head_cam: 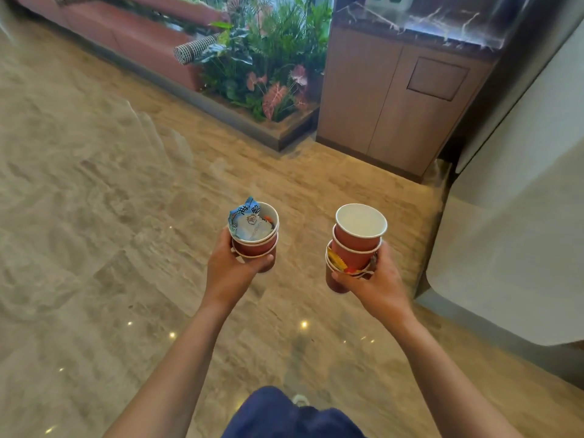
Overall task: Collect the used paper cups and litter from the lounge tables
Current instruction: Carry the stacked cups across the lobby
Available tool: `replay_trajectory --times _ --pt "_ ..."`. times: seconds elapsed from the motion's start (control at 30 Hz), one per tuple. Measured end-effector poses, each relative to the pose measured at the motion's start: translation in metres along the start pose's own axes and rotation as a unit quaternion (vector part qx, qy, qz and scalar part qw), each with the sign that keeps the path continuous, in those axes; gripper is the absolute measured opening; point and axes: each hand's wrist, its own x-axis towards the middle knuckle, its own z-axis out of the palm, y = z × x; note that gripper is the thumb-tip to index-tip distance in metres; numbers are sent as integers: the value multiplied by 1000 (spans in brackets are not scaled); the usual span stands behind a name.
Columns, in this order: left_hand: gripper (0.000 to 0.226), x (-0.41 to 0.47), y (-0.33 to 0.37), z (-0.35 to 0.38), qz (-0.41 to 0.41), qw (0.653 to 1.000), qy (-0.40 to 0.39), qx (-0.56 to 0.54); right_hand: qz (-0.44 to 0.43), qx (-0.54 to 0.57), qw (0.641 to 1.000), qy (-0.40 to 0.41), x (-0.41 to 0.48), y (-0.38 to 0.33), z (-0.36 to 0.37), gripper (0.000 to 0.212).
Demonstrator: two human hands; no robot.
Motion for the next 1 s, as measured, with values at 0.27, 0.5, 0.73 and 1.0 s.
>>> replay_trajectory --times 0.27,0.5,0.73,1.0 --pt "65 134 8 50 6 1000 -18 -2 13 13 1000 5 130 -4 8 75" --pt "69 273 27 89 18 998 -58 10 19 29 998 57 262 -19 19 73" --pt "70 387 49 129 41 995 -88 15 21 36 996 75 373 -36 24 74" --pt "70 505 59 199 40 994 -105 14 17 33 994 99 501 -28 8 77"
